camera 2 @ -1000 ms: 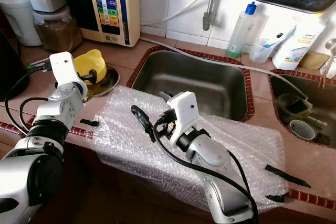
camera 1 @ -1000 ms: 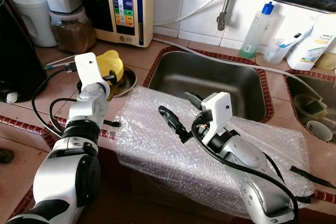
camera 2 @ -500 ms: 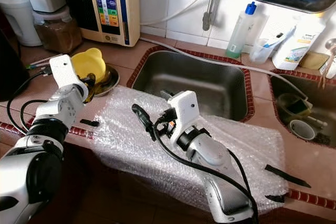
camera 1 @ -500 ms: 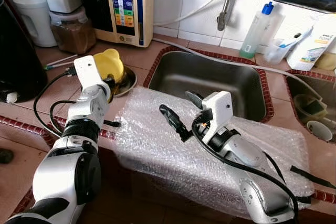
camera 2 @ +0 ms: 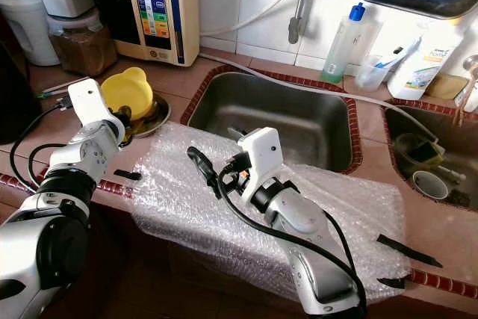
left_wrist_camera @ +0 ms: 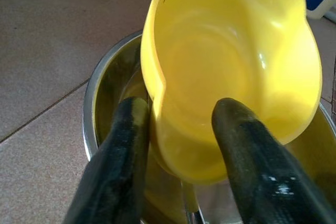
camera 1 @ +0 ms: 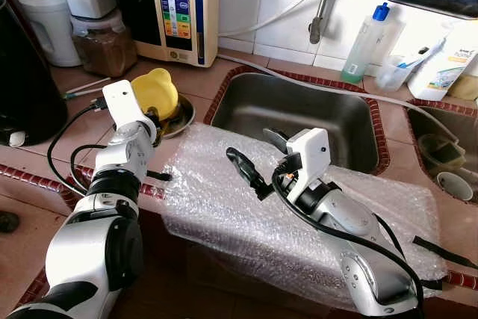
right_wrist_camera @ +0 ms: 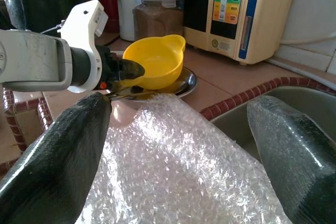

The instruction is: Kitchen organization

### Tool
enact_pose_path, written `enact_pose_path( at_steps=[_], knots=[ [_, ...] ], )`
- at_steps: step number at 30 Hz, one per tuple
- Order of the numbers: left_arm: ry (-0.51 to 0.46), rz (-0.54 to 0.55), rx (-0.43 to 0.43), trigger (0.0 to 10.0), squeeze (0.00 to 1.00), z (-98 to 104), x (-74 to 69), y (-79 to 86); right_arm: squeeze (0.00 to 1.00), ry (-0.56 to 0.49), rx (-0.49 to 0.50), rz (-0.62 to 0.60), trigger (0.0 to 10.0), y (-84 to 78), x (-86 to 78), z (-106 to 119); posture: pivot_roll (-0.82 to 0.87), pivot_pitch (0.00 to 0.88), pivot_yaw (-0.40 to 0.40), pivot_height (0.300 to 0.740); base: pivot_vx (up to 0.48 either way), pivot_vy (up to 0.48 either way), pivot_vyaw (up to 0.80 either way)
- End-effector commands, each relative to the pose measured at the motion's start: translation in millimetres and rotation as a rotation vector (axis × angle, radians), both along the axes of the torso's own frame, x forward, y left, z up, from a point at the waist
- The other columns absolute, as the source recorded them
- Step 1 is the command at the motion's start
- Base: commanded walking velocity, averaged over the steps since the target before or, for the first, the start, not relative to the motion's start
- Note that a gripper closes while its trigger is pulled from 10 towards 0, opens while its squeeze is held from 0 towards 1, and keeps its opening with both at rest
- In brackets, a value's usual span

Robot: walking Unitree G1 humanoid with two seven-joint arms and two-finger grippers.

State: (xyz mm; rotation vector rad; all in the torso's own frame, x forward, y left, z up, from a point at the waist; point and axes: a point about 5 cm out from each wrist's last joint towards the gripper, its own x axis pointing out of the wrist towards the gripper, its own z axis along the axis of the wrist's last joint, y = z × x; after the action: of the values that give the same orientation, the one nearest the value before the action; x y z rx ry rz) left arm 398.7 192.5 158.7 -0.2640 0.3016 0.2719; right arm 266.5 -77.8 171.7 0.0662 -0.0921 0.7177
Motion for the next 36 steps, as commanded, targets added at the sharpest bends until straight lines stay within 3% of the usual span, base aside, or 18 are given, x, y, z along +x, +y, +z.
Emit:
enact_pose_path(
  at_steps=[1,3,4,6,8,10,12,13,19,21,24,30,36],
  knots=[
    [0.014,-0.008,-0.015,0.0,0.0,-2.7,-0.2,-2.4,1.0,-0.01,-0.008,-0.003,10.0,-1.2,2.7,1.5,0.01,0.0,-0.034,0.74,0.0,0.0,0.0],
    [0.011,-0.007,-0.012,0.0,0.0,-2.1,0.1,-1.9,1.0,-0.011,-0.006,0.002,10.0,-0.7,3.8,1.8,0.01,0.0,-0.038,0.74,0.0,0.0,0.0],
    [0.0,-0.007,0.0,0.0,0.0,-0.7,0.3,-1.1,0.78,-0.012,-0.005,0.005,10.0,-0.6,4.5,2.1,0.01,0.0,-0.039,0.74,0.0,0.0,0.0],
    [-0.004,-0.007,0.006,0.0,0.0,-0.3,0.4,-0.9,0.78,-0.012,-0.005,0.006,10.0,-0.9,4.9,1.9,0.01,0.0,-0.04,0.74,0.0,0.0,0.0],
    [-0.003,-0.008,0.002,0.0,0.0,-1.2,0.1,-0.3,0.53,-0.013,-0.006,0.008,10.0,-0.5,5.7,1.8,0.01,0.0,-0.042,0.74,0.0,0.0,0.0],
    [-0.013,-0.009,0.007,0.0,0.0,-1.6,-0.4,0.9,0.34,-0.014,-0.006,0.01,10.0,0.2,6.5,2.0,0.01,0.0,-0.044,0.74,0.0,0.0,0.0],
    [-0.021,-0.008,0.013,0.0,0.0,-1.8,-0.7,2.1,0.24,-0.016,-0.007,0.01,10.0,0.3,7.6,2.1,0.01,0.0,-0.045,0.74,0.0,0.0,0.0],
    [-0.033,-0.008,0.012,0.0,0.0,-2.2,-1.0,2.6,0.13,-0.018,-0.009,0.01,10.0,0.3,8.6,2.2,0.01,0.0,-0.047,0.74,0.0,0.0,0.0],
    [-0.043,-0.013,0.017,0.0,0.0,-4.2,-2.0,3.5,0.07,-0.024,-0.012,0.013,10.0,0.3,10.2,2.8,0.01,0.0,-0.05,0.74,0.0,0.0,0.0],
    [-0.047,-0.011,0.023,0.0,0.0,-4.7,-2.3,4.3,0.0,-0.028,-0.013,0.014,10.0,0.6,11.1,3.4,0.01,0.0,-0.053,0.74,0.0,0.0,0.0],
    [-0.072,-0.01,0.041,0.0,0.0,-2.8,-2.2,6.0,0.0,-0.033,-0.013,0.016,10.0,-0.3,12.7,4.6,0.02,0.0,-0.058,0.74,0.0,0.0,0.0],
    [-0.129,0.009,-0.019,0.0,0.0,-0.8,-3.1,9.5,0.0,-0.035,-0.019,0.019,10.0,0.3,14.7,3.7,0.02,0.0,-0.064,0.74,0.0,0.0,0.0],
    [-0.208,0.023,0.003,0.0,0.0,6.5,-3.3,11.4,0.0,-0.04,-0.024,0.015,10.0,-0.2,18.4,3.5,0.02,0.0,-0.07,0.74,0.0,0.0,0.0]
  ],
)
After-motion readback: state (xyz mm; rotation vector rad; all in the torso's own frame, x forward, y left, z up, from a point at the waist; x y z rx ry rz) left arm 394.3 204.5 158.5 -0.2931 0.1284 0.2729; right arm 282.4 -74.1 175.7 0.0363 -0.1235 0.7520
